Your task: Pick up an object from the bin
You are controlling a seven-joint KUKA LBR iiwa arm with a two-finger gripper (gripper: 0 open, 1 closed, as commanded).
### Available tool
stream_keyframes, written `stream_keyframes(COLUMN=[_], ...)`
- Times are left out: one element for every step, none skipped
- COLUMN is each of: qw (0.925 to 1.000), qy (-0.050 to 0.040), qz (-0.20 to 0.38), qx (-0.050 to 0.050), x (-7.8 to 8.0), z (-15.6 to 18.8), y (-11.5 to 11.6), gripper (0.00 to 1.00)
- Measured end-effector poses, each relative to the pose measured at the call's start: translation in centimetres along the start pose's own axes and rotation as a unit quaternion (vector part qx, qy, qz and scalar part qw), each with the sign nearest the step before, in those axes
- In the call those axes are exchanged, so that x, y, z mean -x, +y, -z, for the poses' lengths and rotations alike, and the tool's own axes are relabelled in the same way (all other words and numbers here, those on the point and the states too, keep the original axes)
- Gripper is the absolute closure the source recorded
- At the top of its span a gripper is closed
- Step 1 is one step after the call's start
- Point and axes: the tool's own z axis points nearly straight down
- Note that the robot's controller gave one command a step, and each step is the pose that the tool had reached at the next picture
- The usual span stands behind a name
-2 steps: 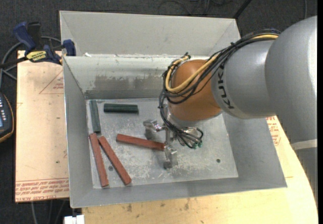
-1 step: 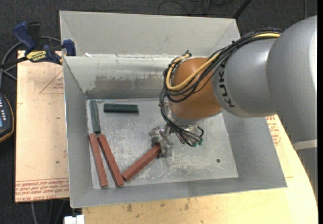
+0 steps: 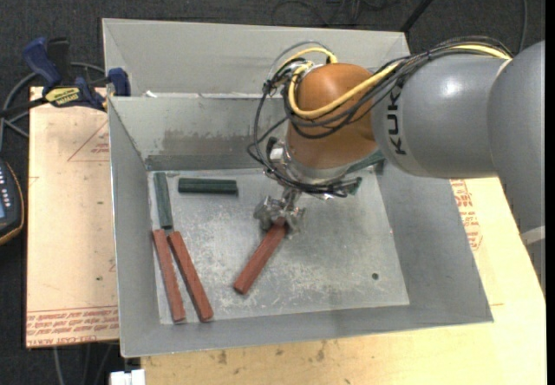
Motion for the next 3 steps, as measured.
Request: stream_keyframes(qw=[0.9742, 0.9284, 0.9281], qy=[0.0004, 0.0008, -0.0003], qz=[0.226, 0.372, 0.372], qx=[0.000, 0.001, 0.002], x=[-0.5, -4.0, -3.9], z=[-0.1, -0.1, -0.1], y=[-3.6, -6.1, -6.0], gripper=[1.00, 1.00, 0.00])
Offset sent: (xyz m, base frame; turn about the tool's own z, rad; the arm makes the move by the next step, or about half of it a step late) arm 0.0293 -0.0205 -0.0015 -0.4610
